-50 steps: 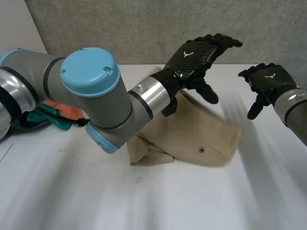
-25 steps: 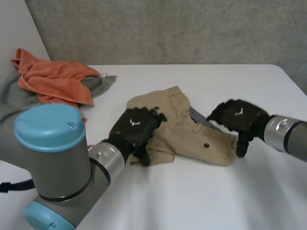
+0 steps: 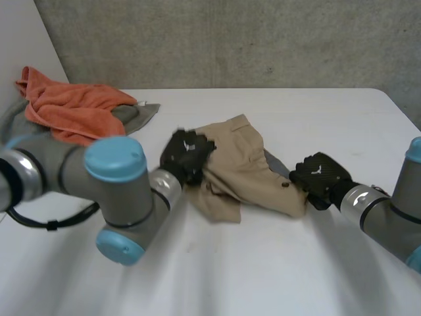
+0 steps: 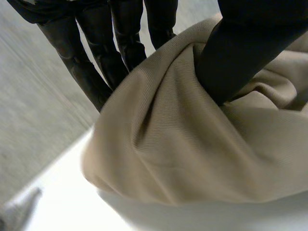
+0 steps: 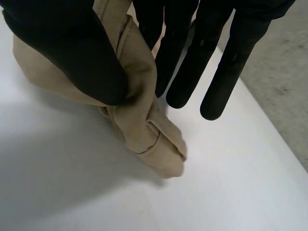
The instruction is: Fold the laundry.
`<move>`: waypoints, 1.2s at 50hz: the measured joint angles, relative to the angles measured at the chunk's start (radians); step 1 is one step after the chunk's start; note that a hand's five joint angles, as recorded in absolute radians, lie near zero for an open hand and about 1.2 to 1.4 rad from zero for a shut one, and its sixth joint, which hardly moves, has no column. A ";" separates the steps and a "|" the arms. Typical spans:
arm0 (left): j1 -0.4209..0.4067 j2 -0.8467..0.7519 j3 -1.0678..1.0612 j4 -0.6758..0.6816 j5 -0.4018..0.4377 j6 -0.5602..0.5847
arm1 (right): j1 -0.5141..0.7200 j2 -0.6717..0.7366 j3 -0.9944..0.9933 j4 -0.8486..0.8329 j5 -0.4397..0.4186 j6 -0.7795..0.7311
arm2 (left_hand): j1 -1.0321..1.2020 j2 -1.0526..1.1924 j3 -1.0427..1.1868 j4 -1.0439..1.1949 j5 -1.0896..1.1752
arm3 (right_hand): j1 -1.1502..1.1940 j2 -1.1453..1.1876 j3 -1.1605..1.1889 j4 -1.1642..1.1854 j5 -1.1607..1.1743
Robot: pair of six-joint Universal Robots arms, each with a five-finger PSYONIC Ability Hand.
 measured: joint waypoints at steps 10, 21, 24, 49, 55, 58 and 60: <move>0.029 0.246 0.063 -0.003 0.059 -0.085 | -0.004 -0.266 -0.012 0.212 -0.008 0.242 | 0.001 0.002 0.016 0.010 0.000 | 0.000 0.000 0.000 0.000 0.005; 0.089 -0.098 0.445 -0.086 0.102 -0.127 | 0.184 -0.205 -0.080 0.294 0.098 0.599 | -0.029 -0.055 -0.024 -0.030 -0.029 | 0.035 0.000 0.000 0.000 0.016; 0.097 -0.177 0.512 -0.099 0.110 -0.144 | 0.253 -0.138 -0.102 0.263 0.199 0.633 | -0.594 -0.611 -0.583 -0.602 -0.582 | 0.035 0.000 0.000 0.000 0.017; 0.172 0.549 -0.488 -0.122 0.046 -0.169 | 0.418 -0.089 -0.259 0.240 0.504 0.655 | -0.676 -0.743 -0.717 -0.729 -0.704 | 0.045 0.000 0.006 0.000 0.018; 0.187 0.575 -0.637 -0.124 0.034 -0.275 | 0.448 -0.118 -0.305 0.287 0.507 0.647 | -0.665 -0.721 -0.697 -0.704 -0.680 | 0.045 0.000 0.006 0.000 0.019; 0.188 0.550 -0.657 -0.132 0.036 -0.350 | 0.464 -0.132 -0.330 0.311 0.510 0.646 | -0.650 -0.709 -0.682 -0.689 -0.666 | 0.045 0.000 0.006 0.000 0.019; 0.186 0.523 -0.654 -0.134 0.039 -0.386 | 0.473 -0.142 -0.342 0.326 0.512 0.646 | -0.715 -0.772 -0.747 -0.755 -0.736 | 0.045 0.000 0.006 0.000 0.019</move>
